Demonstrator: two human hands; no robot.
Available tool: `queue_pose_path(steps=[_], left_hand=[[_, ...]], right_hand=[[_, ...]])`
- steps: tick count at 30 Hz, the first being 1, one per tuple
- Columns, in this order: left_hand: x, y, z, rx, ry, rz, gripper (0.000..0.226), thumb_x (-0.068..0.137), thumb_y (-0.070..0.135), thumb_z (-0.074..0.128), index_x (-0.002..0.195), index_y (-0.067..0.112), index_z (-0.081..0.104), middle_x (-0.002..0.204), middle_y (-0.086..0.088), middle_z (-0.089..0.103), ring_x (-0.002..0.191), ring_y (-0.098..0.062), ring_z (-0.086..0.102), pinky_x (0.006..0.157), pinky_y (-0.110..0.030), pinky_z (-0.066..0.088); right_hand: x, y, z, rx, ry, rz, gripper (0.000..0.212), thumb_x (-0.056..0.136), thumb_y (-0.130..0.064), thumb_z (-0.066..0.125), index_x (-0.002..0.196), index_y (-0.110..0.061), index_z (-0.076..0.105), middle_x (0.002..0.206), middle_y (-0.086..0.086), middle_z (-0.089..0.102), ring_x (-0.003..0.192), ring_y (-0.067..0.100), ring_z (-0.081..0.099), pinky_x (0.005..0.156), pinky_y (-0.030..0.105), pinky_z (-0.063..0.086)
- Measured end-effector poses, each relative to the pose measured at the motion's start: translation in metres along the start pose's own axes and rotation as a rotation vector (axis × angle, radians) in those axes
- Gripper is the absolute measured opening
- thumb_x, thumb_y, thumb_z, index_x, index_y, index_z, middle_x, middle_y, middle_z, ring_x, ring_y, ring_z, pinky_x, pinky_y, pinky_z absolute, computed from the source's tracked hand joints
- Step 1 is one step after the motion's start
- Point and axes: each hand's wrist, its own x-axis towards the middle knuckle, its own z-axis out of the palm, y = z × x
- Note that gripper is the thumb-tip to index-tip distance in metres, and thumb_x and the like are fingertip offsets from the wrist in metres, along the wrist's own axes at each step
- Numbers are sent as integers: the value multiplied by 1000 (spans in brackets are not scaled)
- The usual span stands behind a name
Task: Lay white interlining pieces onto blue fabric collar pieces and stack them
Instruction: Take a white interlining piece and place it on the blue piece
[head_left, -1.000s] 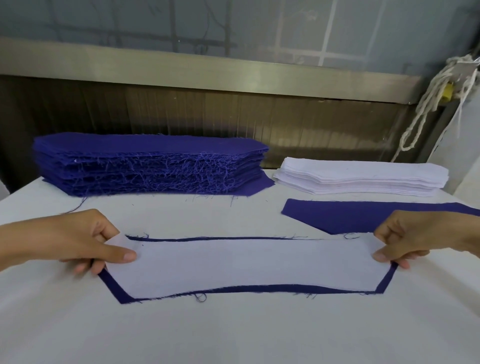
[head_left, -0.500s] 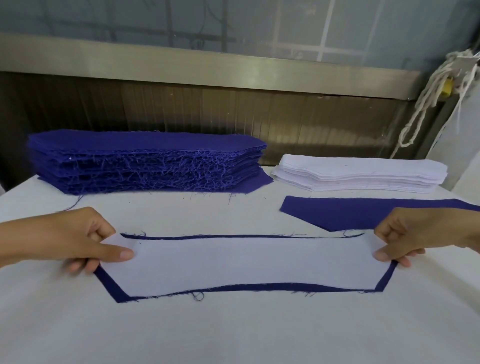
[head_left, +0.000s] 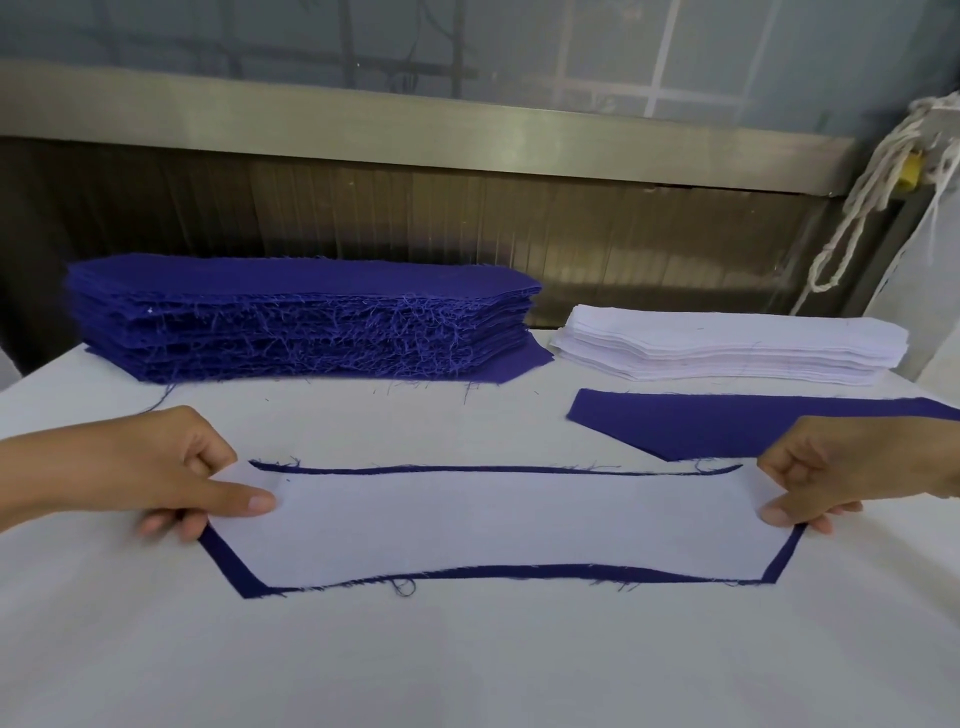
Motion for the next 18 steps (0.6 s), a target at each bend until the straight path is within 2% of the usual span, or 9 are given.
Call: queue_pose_path(steps=[1, 4, 8, 11, 18], left_hand=[[0, -1, -1, 12, 2, -7, 92, 46, 81, 80, 81, -3, 66, 69, -13, 74, 43, -14, 51, 51, -15, 44], [-2, -2, -5, 28, -4, -24, 72, 42, 81, 80, 58, 14, 61, 70, -12, 75, 42, -13, 49, 52, -15, 44], [-5, -5, -13, 57, -3, -44, 71, 36, 85, 78, 63, 20, 73, 73, -8, 76, 43, -10, 51, 52, -14, 44], [-5, -6, -15, 67, 3, -50, 74, 32, 89, 76, 64, 23, 74, 73, -5, 77, 44, -8, 51, 56, -14, 45], [-3, -7, -16, 43, 0, -62, 73, 32, 87, 76, 65, 22, 74, 74, -5, 77, 44, -9, 51, 56, -13, 45]], right_hand=[[0, 0, 0, -3, 1, -3, 28, 74, -48, 80, 60, -28, 67, 68, 1, 72, 55, 3, 57, 55, 13, 45], [0, 1, -1, -4, -9, -4, 29, 72, -52, 80, 60, -30, 66, 67, 1, 72, 55, 3, 56, 55, 13, 44], [2, 5, -1, 4, -13, -7, 39, 64, -65, 82, 65, -29, 67, 68, 3, 72, 54, 4, 56, 54, 12, 43], [4, 10, -3, -1, -14, 1, 46, 63, -69, 83, 67, -27, 65, 69, 5, 72, 54, 4, 54, 52, 13, 42], [5, 27, -10, -62, 6, 89, 49, 66, -72, 80, 74, -25, 71, 74, 5, 75, 55, 5, 55, 47, 14, 38]])
